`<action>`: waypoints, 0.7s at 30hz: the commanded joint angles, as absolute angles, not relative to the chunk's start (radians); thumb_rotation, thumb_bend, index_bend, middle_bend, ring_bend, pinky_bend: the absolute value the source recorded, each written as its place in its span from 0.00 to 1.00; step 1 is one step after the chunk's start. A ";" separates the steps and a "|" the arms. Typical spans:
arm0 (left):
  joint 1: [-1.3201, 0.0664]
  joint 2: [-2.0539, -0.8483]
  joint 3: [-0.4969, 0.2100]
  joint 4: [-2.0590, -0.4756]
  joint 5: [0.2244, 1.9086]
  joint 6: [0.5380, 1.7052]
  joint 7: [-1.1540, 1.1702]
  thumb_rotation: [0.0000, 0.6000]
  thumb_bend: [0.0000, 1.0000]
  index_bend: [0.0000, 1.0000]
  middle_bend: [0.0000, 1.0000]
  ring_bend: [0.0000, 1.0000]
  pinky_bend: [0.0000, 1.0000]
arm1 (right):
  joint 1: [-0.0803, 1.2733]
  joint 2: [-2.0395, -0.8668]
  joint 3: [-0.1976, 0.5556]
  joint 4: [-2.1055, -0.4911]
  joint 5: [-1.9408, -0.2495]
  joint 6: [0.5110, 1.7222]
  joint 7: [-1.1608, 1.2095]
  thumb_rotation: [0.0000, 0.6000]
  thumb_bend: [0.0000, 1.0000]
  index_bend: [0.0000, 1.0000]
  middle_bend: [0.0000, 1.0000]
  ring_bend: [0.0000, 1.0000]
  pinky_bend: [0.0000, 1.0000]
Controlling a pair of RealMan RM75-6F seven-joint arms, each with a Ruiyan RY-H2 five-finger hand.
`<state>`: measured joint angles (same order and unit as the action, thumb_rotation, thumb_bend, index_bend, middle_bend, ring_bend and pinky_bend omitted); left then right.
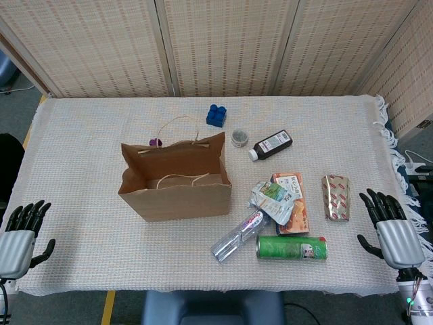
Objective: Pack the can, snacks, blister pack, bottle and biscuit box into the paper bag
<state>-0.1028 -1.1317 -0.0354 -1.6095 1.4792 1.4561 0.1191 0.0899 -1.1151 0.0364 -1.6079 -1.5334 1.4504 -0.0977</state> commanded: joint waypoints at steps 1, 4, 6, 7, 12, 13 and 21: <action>-0.103 -1.133 -0.034 -1.609 1.482 1.458 0.126 1.00 0.39 0.00 0.00 0.00 0.01 | 0.092 -1.116 0.037 -1.605 -1.530 1.446 -0.091 1.00 0.17 0.00 0.00 0.00 0.07; -0.101 -1.131 -0.035 -1.615 1.480 1.461 0.129 1.00 0.39 0.00 0.00 0.00 0.01 | 0.093 -1.110 0.032 -1.606 -1.531 1.438 -0.088 1.00 0.17 0.00 0.00 0.00 0.07; -0.099 -1.132 -0.034 -1.613 1.486 1.468 0.132 1.00 0.39 0.00 0.00 0.00 0.01 | 0.092 -1.104 0.026 -1.611 -1.536 1.435 -0.085 1.00 0.17 0.00 0.00 0.00 0.07; -0.099 -1.133 -0.033 -1.611 1.488 1.470 0.133 1.00 0.39 0.00 0.00 0.00 0.01 | 0.093 -1.103 0.025 -1.613 -1.539 1.435 -0.084 1.00 0.17 0.00 0.00 0.00 0.07; -0.097 -1.131 -0.035 -1.610 1.475 1.464 0.119 1.00 0.39 0.00 0.00 0.00 0.01 | 0.099 -1.104 0.017 -1.628 -1.538 1.413 -0.092 1.00 0.17 0.00 0.00 0.00 0.07; -0.098 -1.130 -0.035 -1.611 1.474 1.462 0.118 1.00 0.39 0.00 0.00 0.00 0.01 | 0.100 -1.101 0.015 -1.636 -1.534 1.405 -0.089 1.00 0.17 0.00 0.00 0.00 0.07; -0.096 -1.125 -0.029 -1.607 1.489 1.466 0.108 1.00 0.39 0.00 0.00 0.00 0.01 | 0.134 -1.034 -0.033 -1.799 -1.500 1.257 -0.023 1.00 0.15 0.00 0.00 0.00 0.07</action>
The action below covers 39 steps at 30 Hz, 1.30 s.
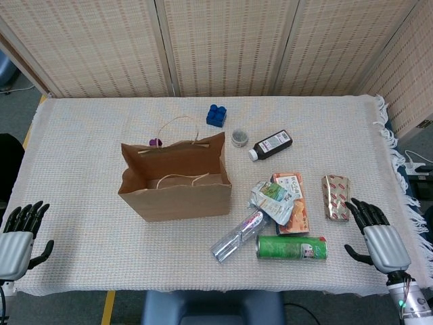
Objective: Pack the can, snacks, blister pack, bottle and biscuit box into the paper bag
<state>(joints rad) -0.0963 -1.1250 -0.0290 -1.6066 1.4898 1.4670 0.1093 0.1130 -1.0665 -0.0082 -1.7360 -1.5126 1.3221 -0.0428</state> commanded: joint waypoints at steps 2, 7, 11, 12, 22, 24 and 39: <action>-0.096 -1.124 -0.030 -1.608 1.486 1.464 0.106 1.00 0.39 0.00 0.00 0.00 0.01 | 0.149 -1.019 -0.046 -1.839 -1.495 1.214 -0.034 1.00 0.14 0.00 0.00 0.00 0.07; -0.096 -1.122 -0.028 -1.614 1.483 1.460 0.108 1.00 0.39 0.00 0.00 0.00 0.01 | 0.181 -1.013 -0.062 -1.898 -1.449 1.127 -0.094 1.00 0.14 0.00 0.02 0.00 0.08; -0.099 -1.123 -0.025 -1.615 1.489 1.457 0.115 1.00 0.39 0.00 0.00 0.00 0.01 | 0.196 -1.049 -0.059 -1.917 -1.408 1.103 -0.187 1.00 0.14 0.00 0.07 0.03 0.10; -0.099 -1.123 -0.025 -1.614 1.491 1.457 0.116 1.00 0.39 0.00 0.00 0.00 0.01 | 0.199 -1.057 -0.057 -1.922 -1.397 1.101 -0.203 1.00 0.14 0.00 0.08 0.04 0.11; -0.101 -1.119 -0.024 -1.617 1.487 1.448 0.103 1.00 0.39 0.00 0.00 0.00 0.01 | 0.234 -1.151 -0.049 -1.963 -1.287 1.066 -0.350 1.00 0.14 0.07 0.17 0.14 0.25; -0.101 -1.118 -0.024 -1.616 1.488 1.450 0.101 1.00 0.39 0.00 0.00 0.00 0.01 | 0.238 -1.171 -0.050 -1.971 -1.276 1.070 -0.376 1.00 0.14 0.07 0.17 0.14 0.25; -0.101 -1.109 -0.023 -1.624 1.473 1.435 0.079 1.00 0.39 0.00 0.00 0.00 0.01 | 0.261 -1.224 -0.076 -1.996 -1.227 1.080 -0.478 1.00 0.14 0.09 0.21 0.20 0.29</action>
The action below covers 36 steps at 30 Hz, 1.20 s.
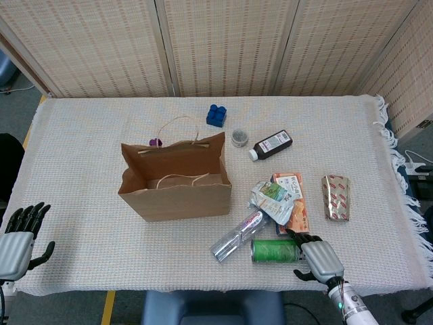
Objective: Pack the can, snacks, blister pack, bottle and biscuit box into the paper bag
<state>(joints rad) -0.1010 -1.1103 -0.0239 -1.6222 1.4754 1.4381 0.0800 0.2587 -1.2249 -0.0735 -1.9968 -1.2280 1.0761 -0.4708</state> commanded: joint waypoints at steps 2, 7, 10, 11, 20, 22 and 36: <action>-0.102 -1.108 -0.023 -1.626 1.471 1.432 0.080 1.00 0.39 0.00 0.00 0.00 0.01 | 0.265 -1.221 -0.078 -1.994 -1.216 1.079 -0.489 1.00 0.14 0.09 0.21 0.20 0.29; -0.103 -1.106 -0.021 -1.629 1.475 1.430 0.080 1.00 0.39 0.00 0.00 0.00 0.01 | 0.282 -1.220 -0.073 -1.979 -1.182 1.070 -0.503 1.00 0.14 0.08 0.21 0.16 0.27; -0.102 -1.104 -0.020 -1.635 1.471 1.426 0.071 1.00 0.39 0.00 0.00 0.00 0.01 | 0.297 -1.216 -0.066 -1.978 -1.160 1.050 -0.493 1.00 0.14 0.07 0.21 0.16 0.26; -0.102 -1.103 -0.020 -1.635 1.470 1.426 0.071 1.00 0.39 0.00 0.00 0.00 0.01 | 0.304 -1.216 -0.063 -1.975 -1.158 1.047 -0.493 1.00 0.14 0.07 0.21 0.16 0.26; -0.099 -1.100 -0.020 -1.634 1.467 1.428 0.068 1.00 0.39 0.00 0.00 0.00 0.01 | 0.333 -1.222 -0.056 -1.991 -1.133 1.041 -0.504 1.00 0.14 0.07 0.21 0.15 0.26; -0.099 -1.098 -0.020 -1.635 1.465 1.427 0.065 1.00 0.39 0.00 0.00 0.00 0.01 | 0.339 -1.222 -0.057 -1.997 -1.128 1.043 -0.516 1.00 0.14 0.07 0.21 0.15 0.26; -0.099 -1.090 -0.017 -1.641 1.463 1.420 0.059 1.00 0.39 0.00 0.00 0.00 0.01 | 0.385 -1.288 -0.073 -2.009 -1.051 1.057 -0.637 1.00 0.14 0.08 0.21 0.15 0.25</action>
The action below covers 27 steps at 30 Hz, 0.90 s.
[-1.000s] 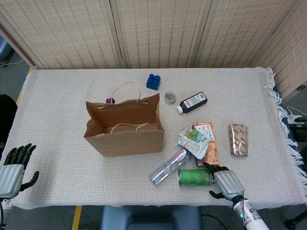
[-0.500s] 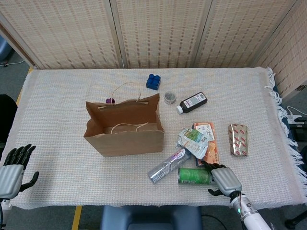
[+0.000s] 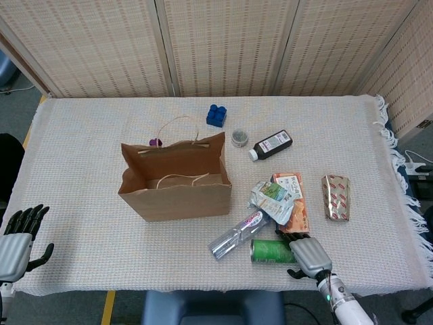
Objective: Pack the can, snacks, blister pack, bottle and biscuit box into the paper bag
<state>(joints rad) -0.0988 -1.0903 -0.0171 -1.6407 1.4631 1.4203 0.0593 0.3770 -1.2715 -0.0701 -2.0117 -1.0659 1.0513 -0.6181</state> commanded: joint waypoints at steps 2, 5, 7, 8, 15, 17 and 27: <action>-0.100 -1.090 -0.017 -1.641 1.464 1.419 0.058 1.00 0.39 0.00 0.00 0.00 0.01 | 0.392 -1.306 -0.073 -2.003 -1.035 1.065 -0.658 1.00 0.14 0.08 0.21 0.15 0.25; -0.100 -1.089 -0.016 -1.640 1.465 1.418 0.057 1.00 0.39 0.00 0.00 0.00 0.01 | 0.399 -1.332 -0.074 -1.989 -1.013 1.078 -0.686 1.00 0.14 0.10 0.21 0.15 0.24; -0.100 -1.088 -0.016 -1.640 1.464 1.417 0.055 1.00 0.39 0.00 0.00 0.00 0.01 | 0.401 -1.349 -0.076 -1.979 -1.007 1.089 -0.699 1.00 0.14 0.16 0.21 0.18 0.26; -0.101 -1.088 -0.017 -1.640 1.463 1.416 0.053 1.00 0.39 0.00 0.00 0.00 0.01 | 0.401 -1.359 -0.078 -1.973 -1.004 1.097 -0.707 1.00 0.14 0.20 0.22 0.20 0.28; -0.101 -1.087 -0.016 -1.640 1.464 1.416 0.051 1.00 0.39 0.00 0.00 0.00 0.01 | 0.377 -1.369 -0.077 -1.989 -1.052 1.160 -0.665 1.00 0.31 0.69 0.58 0.62 0.71; -0.100 -1.087 -0.017 -1.640 1.463 1.417 0.051 1.00 0.39 0.00 0.00 0.00 0.01 | 0.371 -1.341 -0.070 -2.018 -1.067 1.169 -0.631 1.00 0.32 0.72 0.60 0.64 0.72; -0.098 -1.090 -0.016 -1.639 1.468 1.423 0.060 1.00 0.39 0.00 0.00 0.00 0.01 | 0.316 -1.148 0.059 -2.146 -1.239 1.276 -0.238 1.00 0.32 0.74 0.61 0.65 0.72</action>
<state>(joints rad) -0.0979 -1.0896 -0.0159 -1.6386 1.4677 1.4235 0.0600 0.3418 -1.2251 -0.0011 -2.0994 -1.1692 1.2244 -0.3650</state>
